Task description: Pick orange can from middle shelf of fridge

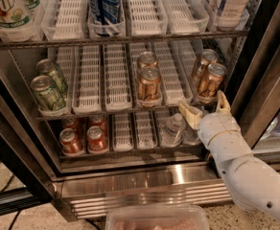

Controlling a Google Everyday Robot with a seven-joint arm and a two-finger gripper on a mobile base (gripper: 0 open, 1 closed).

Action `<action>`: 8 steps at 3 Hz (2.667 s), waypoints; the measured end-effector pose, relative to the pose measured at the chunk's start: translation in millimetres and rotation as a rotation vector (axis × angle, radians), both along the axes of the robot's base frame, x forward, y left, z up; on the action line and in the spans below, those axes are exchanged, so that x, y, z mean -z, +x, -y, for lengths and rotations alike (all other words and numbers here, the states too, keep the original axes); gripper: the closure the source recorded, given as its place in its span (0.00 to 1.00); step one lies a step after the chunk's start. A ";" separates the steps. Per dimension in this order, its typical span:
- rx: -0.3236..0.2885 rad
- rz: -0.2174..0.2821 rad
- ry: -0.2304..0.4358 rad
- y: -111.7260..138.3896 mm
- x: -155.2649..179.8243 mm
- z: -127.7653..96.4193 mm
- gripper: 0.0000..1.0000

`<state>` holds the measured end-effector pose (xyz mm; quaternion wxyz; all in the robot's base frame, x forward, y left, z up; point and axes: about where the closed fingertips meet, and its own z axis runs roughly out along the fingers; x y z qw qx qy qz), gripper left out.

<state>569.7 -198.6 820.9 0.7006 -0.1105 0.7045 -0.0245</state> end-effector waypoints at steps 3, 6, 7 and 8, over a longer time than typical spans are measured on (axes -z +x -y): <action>0.045 0.042 -0.005 16.8 -12.2 16.1 0.29; 0.101 0.082 -0.011 44.2 -11.8 31.6 0.29; 0.112 0.093 -0.011 51.6 -12.0 34.2 0.29; 0.122 0.097 -0.011 55.4 -11.7 36.0 0.28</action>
Offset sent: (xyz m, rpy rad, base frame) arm 0.0186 -0.0185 0.0145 -0.0032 -0.0477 -0.0508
